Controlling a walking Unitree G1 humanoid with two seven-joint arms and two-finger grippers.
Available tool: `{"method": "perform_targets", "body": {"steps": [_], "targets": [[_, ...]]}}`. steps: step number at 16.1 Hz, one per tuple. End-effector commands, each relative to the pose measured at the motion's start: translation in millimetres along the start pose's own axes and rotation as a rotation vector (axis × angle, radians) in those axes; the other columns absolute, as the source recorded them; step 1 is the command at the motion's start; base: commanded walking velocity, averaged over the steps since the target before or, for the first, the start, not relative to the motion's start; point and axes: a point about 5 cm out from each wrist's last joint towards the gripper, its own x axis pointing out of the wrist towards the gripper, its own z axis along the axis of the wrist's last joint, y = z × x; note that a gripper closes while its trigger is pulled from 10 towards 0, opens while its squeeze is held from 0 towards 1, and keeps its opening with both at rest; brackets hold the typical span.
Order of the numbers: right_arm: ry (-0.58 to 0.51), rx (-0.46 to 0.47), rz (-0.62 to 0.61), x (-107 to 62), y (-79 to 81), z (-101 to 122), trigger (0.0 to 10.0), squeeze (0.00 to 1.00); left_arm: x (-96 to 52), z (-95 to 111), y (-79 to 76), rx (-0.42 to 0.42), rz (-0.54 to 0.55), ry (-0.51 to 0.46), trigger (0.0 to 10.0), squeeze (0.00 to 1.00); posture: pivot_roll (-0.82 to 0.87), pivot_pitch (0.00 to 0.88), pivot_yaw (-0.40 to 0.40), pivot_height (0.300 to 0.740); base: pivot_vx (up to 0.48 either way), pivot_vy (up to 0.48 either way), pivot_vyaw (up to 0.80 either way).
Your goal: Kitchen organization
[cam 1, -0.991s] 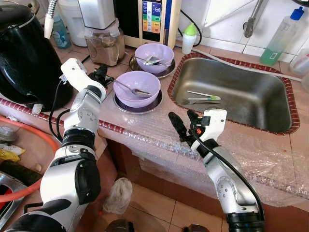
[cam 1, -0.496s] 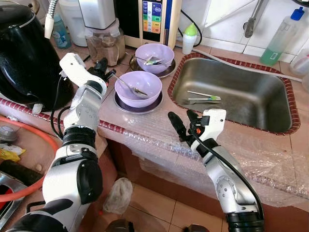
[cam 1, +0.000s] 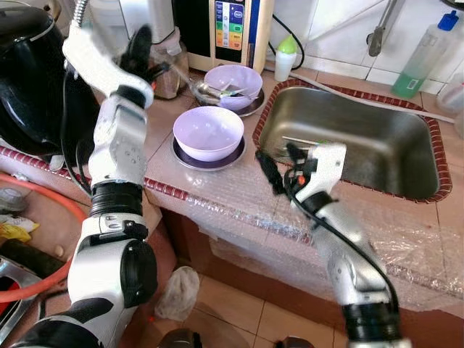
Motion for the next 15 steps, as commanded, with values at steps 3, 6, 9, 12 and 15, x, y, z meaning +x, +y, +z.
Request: {"method": "perform_targets", "body": {"steps": [3,6,9,12,15], "targets": [[-0.037,-0.122,0.125,10.2,7.4,15,10.0,0.0,0.8,-2,-49.2,0.138,-0.26,0.024,0.0,0.0,-0.07,0.039,0.055,0.74,0.0,0.0,0.0],[-0.04,-0.255,0.227,14.3,8.4,24,10.0,0.0,-9.7,-25,-76.8,0.208,-0.43,0.117,0.0,0.0,-0.06,0.039,0.055,0.74,0.0,0.0,0.0],[-0.034,-0.305,0.214,19.4,-1.6,26,10.0,0.0,-23.9,-45,-91.5,0.207,-0.542,0.204,0.0,0.0,-0.07,0.044,0.058,0.74,0.0,0.0,0.0],[-0.007,-0.334,0.154,27.8,-9.7,21,10.0,0.0,-34.9,-55,-99.8,0.201,-0.607,0.242,0.0,0.0,-0.07,0.047,0.059,0.74,0.0,0.0,0.0],[0.016,-0.35,0.105,35.2,-16.7,15,0.0,0.0,-40.8,-56,-106.7,0.183,-0.656,0.256,0.0,0.0,-0.06,0.046,0.056,0.74,0.0,0.0,0.0]]}}
